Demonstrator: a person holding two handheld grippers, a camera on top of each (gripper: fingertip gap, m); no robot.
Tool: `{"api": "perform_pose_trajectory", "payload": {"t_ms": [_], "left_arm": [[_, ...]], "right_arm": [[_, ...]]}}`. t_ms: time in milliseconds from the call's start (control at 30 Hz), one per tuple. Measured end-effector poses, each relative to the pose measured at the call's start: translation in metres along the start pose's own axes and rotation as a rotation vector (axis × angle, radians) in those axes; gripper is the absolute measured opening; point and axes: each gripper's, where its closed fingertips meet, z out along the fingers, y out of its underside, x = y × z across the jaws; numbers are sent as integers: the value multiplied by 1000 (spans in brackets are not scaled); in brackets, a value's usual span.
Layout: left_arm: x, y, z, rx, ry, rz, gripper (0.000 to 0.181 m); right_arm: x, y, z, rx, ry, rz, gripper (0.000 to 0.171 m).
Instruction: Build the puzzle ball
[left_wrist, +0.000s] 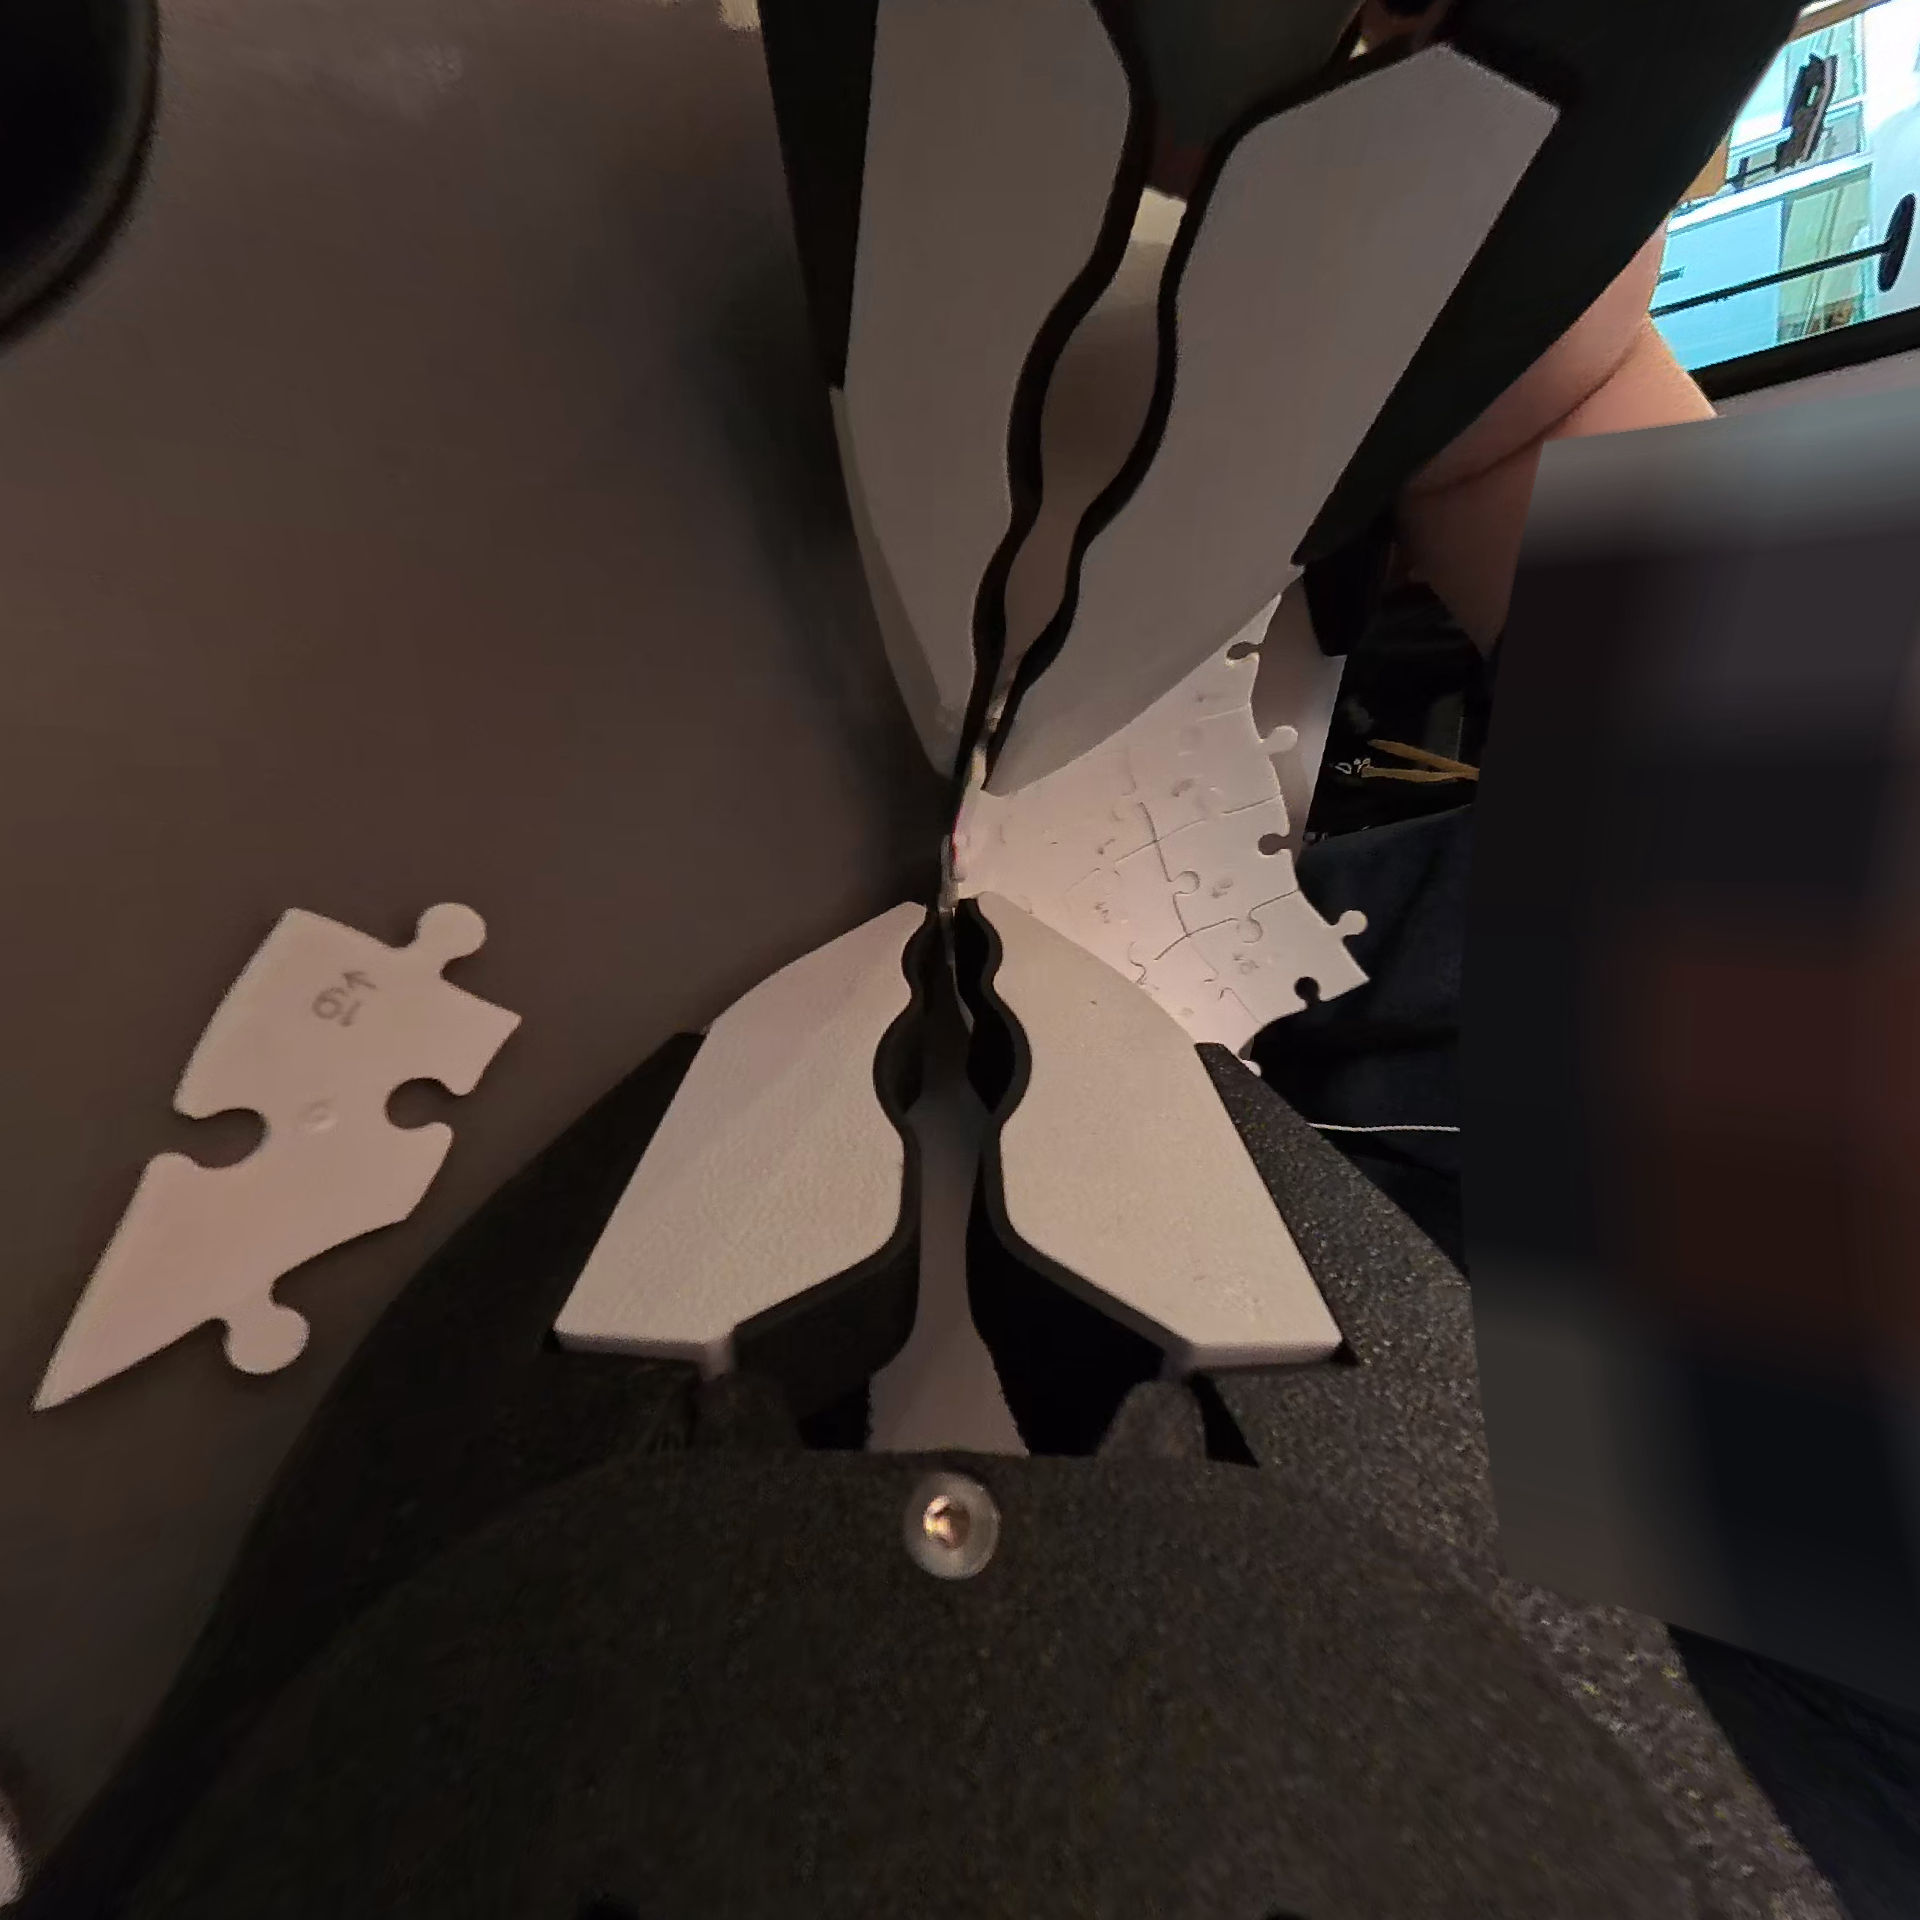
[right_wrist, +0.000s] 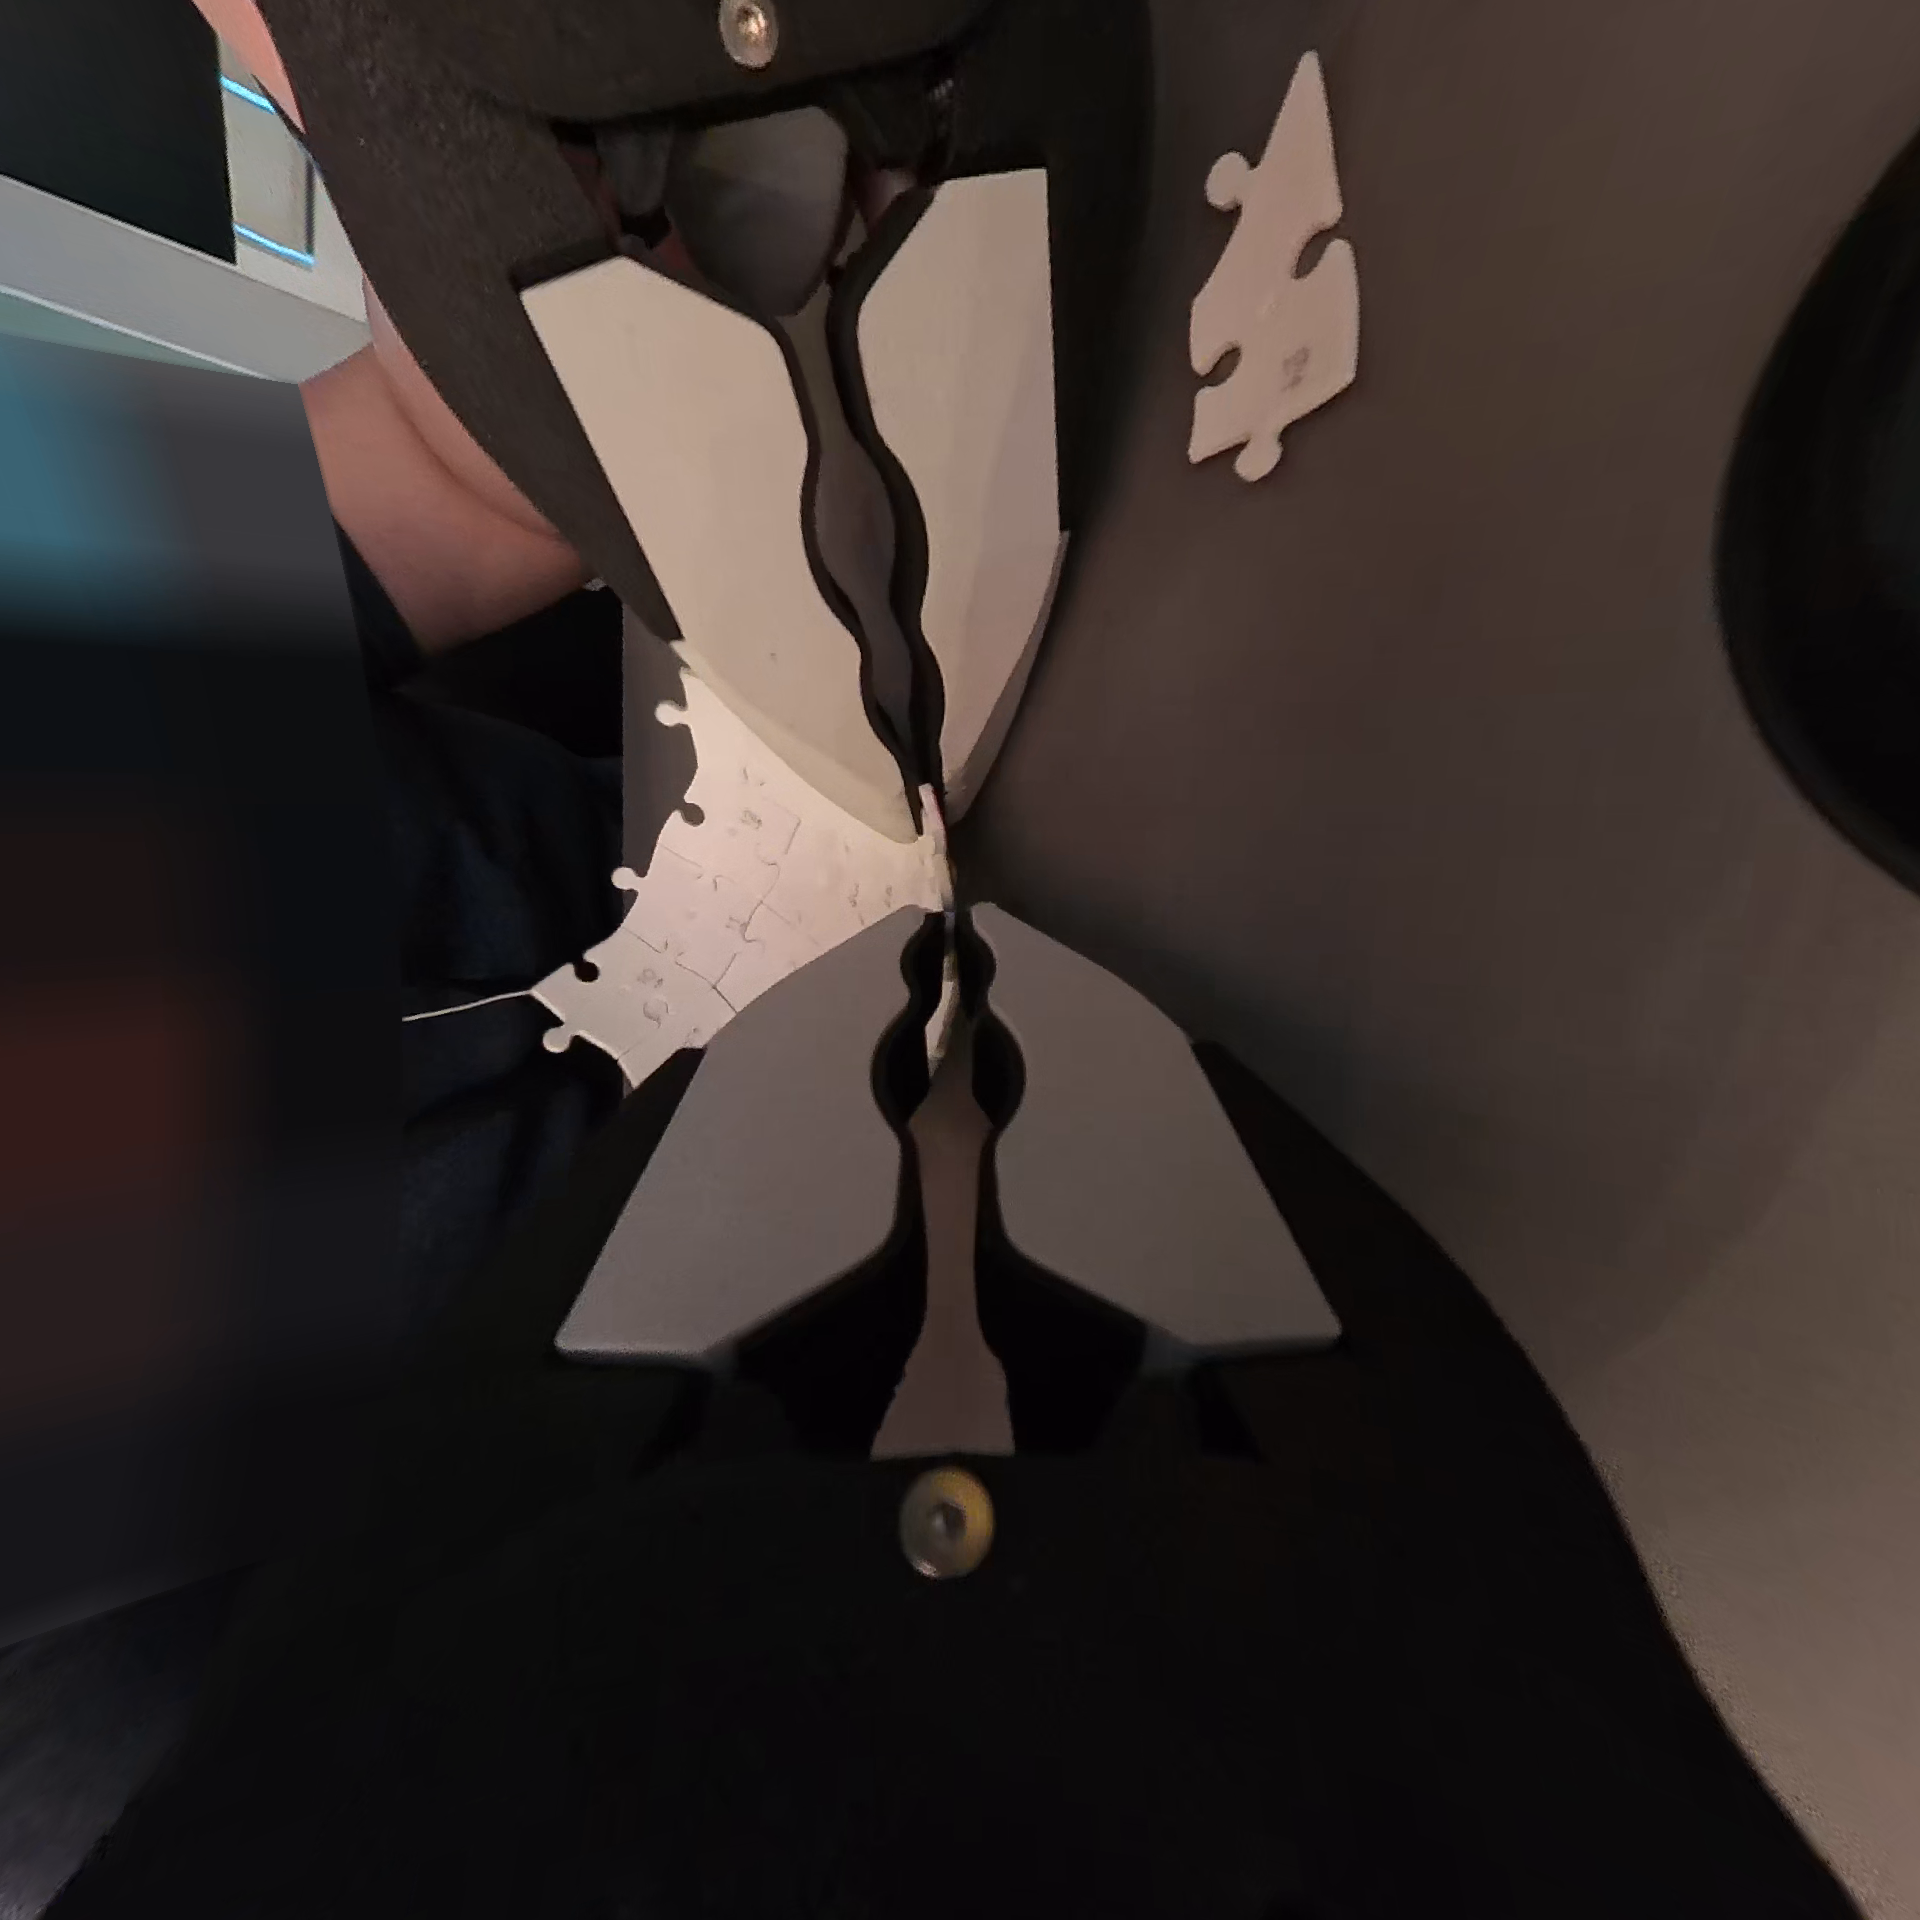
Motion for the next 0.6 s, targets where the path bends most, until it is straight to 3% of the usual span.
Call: {"api": "perform_pose_trajectory", "payload": {"t_ms": [600], "left_arm": [[0, 1, 0, -9, 14, 8, 2]], "right_arm": [[3, 0, 1, -20, 38, -58, 4]]}}
